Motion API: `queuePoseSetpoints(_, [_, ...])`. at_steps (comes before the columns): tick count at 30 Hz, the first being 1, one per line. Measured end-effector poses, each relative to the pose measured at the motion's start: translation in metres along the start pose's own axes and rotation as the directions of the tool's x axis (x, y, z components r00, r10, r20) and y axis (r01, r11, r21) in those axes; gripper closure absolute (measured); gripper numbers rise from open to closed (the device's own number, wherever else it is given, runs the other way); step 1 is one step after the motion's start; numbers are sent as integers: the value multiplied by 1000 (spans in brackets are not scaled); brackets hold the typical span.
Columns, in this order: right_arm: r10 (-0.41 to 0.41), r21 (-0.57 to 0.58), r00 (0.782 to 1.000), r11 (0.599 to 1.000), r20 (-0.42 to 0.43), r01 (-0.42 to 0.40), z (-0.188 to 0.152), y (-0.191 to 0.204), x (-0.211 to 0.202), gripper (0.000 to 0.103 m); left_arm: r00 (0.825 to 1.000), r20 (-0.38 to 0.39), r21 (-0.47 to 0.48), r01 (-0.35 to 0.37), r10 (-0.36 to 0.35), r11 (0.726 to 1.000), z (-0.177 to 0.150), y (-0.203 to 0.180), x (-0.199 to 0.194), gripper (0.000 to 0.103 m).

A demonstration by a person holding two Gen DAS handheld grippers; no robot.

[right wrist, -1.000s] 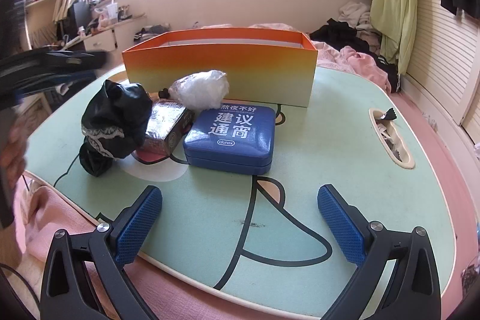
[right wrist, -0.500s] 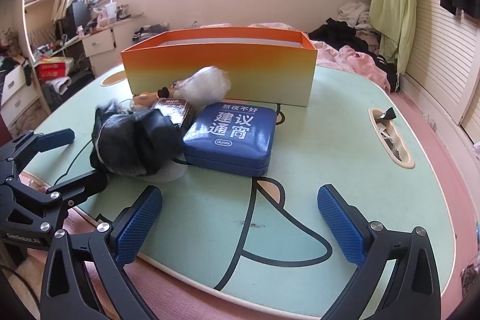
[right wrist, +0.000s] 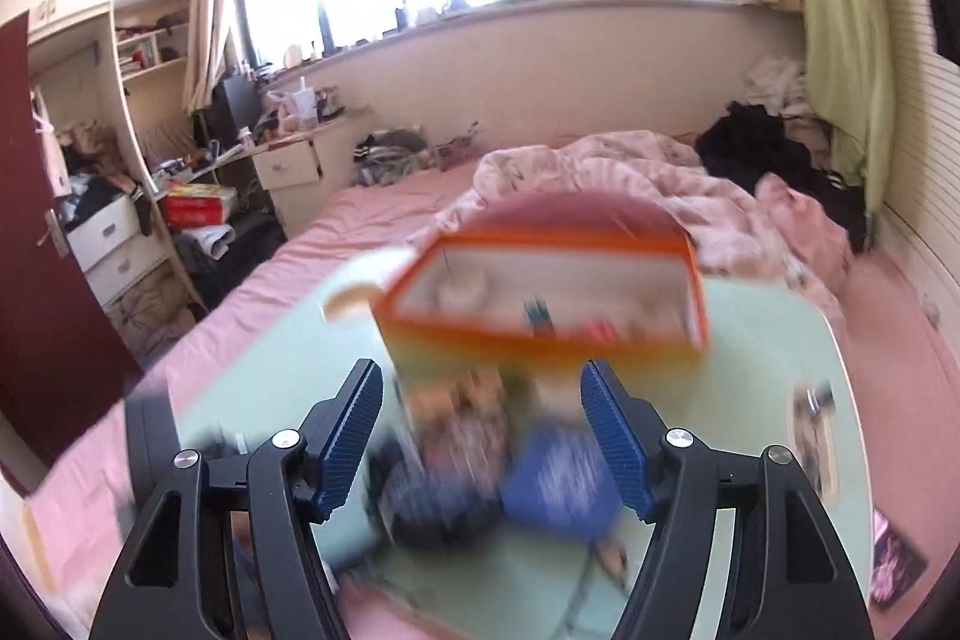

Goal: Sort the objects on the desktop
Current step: 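Reach into the orange box and grasp the white fluffy ball with the right gripper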

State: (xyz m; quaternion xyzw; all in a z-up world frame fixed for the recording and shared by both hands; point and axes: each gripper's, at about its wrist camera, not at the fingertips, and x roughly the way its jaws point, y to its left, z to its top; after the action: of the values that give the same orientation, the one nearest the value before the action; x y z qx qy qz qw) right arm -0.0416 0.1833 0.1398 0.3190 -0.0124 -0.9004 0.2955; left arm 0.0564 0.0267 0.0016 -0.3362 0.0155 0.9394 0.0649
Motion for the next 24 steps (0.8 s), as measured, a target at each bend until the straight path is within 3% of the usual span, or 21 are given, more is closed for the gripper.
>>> queuePoseSetpoints(3, [42,80,984,996,-174,-28,50,-2,73,36,1000,0,0,0,0,1000,0,0,0,0])
queuePoseSetpoints(4, [36,99,978,995,-205,-15,57,-4,88,43,1000,0,1,0,0,1000,0,0,0,0])
queuePoseSetpoints(7, [-20,156,928,984,-371,83,73,-17,161,61,1000,1,2,0,0,1000,1,-1,-1,0])
queuePoseSetpoints(8, [-25,179,908,978,-419,109,73,-22,181,63,1000,2,2,1,-1,1000,0,-1,-1,0])
queuePoseSetpoints(11, [3,242,873,961,-487,132,70,-32,218,62,1000,8,5,7,-7,1000,-1,-1,-2,0])
queuePoseSetpoints(13, [-42,194,846,966,-532,169,65,-26,236,62,1000,12,6,13,-13,1000,-1,0,-3,0])
queuePoseSetpoints(14, [-58,175,823,966,-565,189,60,-24,245,56,1000,14,5,15,-15,1000,-2,0,-3,0])
queuePoseSetpoints(16, [2,202,802,968,-597,147,50,-18,257,51,1000,14,4,18,-18,1000,-2,1,-3,0])
queuePoseSetpoints(17, [-16,186,813,971,-582,152,50,-16,256,63,1000,13,2,20,-20,1000,-2,2,-3,0])
queuePoseSetpoints(19, [-62,135,805,976,-590,174,50,-15,254,82,1000,15,2,23,-23,1000,-2,2,-3,0])
queuePoseSetpoints(20, [-57,139,812,976,-580,168,51,-19,249,82,1000,17,4,22,-22,1000,-2,2,-3,0])
queuePoseSetpoints(24, [9,205,886,974,-464,98,58,-44,201,82,1000,18,4,23,-23,1000,-2,1,-4,0])
